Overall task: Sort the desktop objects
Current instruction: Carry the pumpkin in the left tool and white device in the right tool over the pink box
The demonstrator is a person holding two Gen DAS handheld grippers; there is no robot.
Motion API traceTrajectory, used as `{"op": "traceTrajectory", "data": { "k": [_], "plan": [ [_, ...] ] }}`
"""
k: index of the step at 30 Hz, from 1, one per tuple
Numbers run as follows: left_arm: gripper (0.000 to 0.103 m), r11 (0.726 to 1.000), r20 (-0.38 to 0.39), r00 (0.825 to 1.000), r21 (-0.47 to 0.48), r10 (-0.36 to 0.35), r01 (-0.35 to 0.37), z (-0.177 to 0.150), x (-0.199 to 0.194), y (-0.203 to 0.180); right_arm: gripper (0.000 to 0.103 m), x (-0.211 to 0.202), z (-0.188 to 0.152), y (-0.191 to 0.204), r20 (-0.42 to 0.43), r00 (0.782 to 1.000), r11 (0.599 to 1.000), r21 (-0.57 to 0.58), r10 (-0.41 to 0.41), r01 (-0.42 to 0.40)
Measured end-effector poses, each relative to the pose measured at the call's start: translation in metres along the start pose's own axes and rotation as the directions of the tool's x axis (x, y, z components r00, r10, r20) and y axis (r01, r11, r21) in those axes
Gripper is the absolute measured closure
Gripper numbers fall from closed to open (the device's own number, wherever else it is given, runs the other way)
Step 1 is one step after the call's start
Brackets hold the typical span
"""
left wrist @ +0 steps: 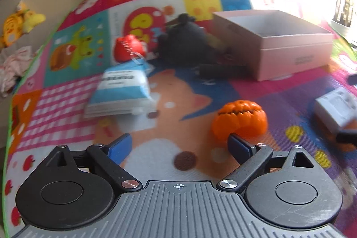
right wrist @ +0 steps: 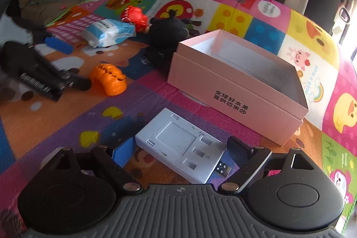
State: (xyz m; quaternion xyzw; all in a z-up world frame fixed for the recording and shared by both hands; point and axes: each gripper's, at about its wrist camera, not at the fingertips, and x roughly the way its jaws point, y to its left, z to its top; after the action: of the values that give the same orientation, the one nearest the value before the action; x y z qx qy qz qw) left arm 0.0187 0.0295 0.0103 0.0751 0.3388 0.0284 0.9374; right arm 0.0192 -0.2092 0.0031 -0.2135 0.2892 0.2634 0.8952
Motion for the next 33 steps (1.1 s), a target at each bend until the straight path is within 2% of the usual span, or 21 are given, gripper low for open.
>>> {"op": "traceTrajectory", "data": {
  "k": [1,3,8,10,13,18,20,21,24,26,29,33],
  "plan": [
    [0.005,1.0,-0.002,1.0,-0.018,0.011,-0.011,0.0,0.001,0.004,0.001,-0.004,-0.003,0.0,-0.007,1.0,1.0,0.002,-0.015,0.015],
    [0.004,0.998,-0.014,1.0,-0.056,0.013,-0.014,0.0,0.002,0.009,0.0,-0.01,-0.01,-0.006,-0.028,0.998,0.998,0.038,-0.047,0.048],
    [0.004,0.982,0.022,0.992,-0.14,-0.125,0.126,-0.001,-0.008,0.009,0.0,-0.017,-0.022,-0.031,-0.092,0.992,0.977,0.192,-0.081,0.098],
    [0.003,0.976,0.045,0.985,-0.136,-0.167,0.171,0.0,-0.013,0.002,0.0,-0.017,-0.025,-0.036,-0.11,0.991,0.961,0.26,-0.07,0.097],
    [0.003,0.974,0.038,0.978,-0.092,-0.206,0.208,0.003,-0.012,-0.013,0.0,-0.014,-0.029,-0.041,-0.137,0.99,0.916,0.393,-0.023,0.076],
    [0.005,0.983,0.029,0.983,-0.039,-0.179,0.18,0.009,0.001,-0.035,0.0,-0.013,-0.028,-0.032,-0.142,0.987,0.883,0.45,-0.079,0.135],
    [0.013,0.984,0.018,0.985,-0.047,-0.172,0.172,0.013,0.008,-0.038,0.0,-0.012,-0.026,-0.029,-0.159,0.984,0.888,0.436,-0.083,0.145],
    [0.021,0.984,0.009,0.986,-0.05,-0.169,0.169,0.014,0.011,-0.039,0.0,-0.012,-0.025,-0.027,-0.163,0.984,0.893,0.428,-0.075,0.139],
    [0.025,0.985,0.01,0.986,-0.049,-0.166,0.166,0.016,0.014,-0.041,0.0,-0.013,-0.025,-0.024,-0.15,0.986,0.903,0.407,-0.079,0.135],
    [0.037,0.984,0.009,0.985,-0.041,-0.172,0.172,0.016,0.013,-0.041,0.0,-0.013,-0.024,-0.022,-0.142,0.987,0.905,0.406,-0.076,0.128],
    [0.037,0.984,0.008,0.984,-0.038,-0.177,0.177,0.014,0.008,-0.039,0.0,-0.013,-0.016,-0.022,-0.094,0.995,0.885,0.459,-0.035,0.074],
    [0.037,0.982,0.004,0.983,-0.048,-0.183,0.183,0.005,-0.004,-0.033,0.0,-0.001,0.001,-0.012,-0.089,0.994,0.885,0.457,-0.058,0.093]
  ]
}}
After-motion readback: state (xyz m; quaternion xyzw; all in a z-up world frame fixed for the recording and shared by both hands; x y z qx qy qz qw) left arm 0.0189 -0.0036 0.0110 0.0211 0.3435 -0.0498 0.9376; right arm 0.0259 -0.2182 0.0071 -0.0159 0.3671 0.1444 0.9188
